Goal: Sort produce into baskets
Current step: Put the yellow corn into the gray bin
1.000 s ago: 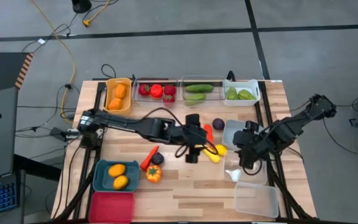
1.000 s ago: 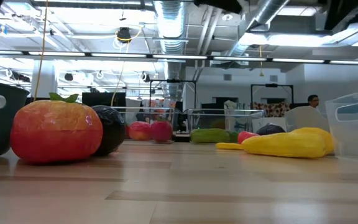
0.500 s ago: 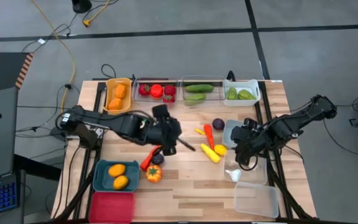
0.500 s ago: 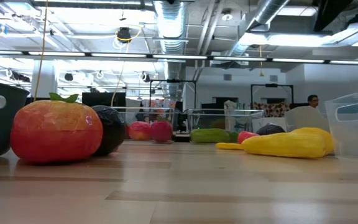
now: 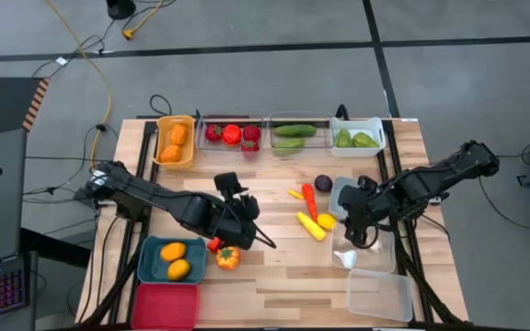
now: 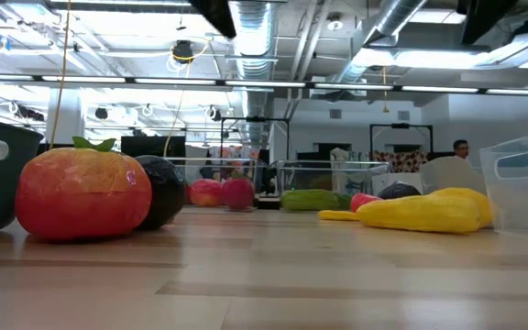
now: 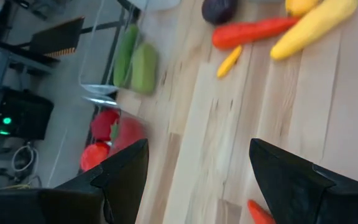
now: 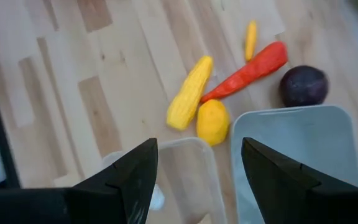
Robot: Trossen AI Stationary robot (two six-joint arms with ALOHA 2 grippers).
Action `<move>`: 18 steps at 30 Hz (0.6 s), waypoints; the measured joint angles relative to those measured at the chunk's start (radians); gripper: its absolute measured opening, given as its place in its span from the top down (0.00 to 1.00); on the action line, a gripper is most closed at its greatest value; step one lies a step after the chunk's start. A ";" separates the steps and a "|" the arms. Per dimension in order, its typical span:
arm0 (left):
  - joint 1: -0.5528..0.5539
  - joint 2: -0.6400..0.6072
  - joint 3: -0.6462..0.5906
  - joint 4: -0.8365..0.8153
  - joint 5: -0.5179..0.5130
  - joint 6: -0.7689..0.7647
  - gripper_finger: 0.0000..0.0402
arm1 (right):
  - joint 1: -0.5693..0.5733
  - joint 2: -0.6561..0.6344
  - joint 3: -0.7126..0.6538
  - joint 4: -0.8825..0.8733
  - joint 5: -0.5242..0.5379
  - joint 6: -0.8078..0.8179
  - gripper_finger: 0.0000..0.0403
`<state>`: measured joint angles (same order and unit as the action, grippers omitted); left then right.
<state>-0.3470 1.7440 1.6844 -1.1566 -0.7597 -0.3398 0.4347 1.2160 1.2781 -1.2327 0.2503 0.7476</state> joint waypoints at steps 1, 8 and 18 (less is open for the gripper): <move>0.000 0.000 -0.019 0.009 0.000 -0.001 0.34 | 0.000 0.000 0.000 0.001 -0.010 0.000 0.35; 0.005 -0.073 -0.189 0.117 0.011 -0.006 0.34 | 0.001 0.000 0.000 0.026 -0.021 0.000 0.31; 0.013 -0.395 -0.595 0.543 0.109 0.027 0.34 | -0.024 0.000 0.000 0.090 0.018 -0.002 0.06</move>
<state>-0.3341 1.3493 1.0896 -0.6134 -0.6509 -0.3127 0.4109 1.2160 1.2781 -1.1430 0.2682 0.7458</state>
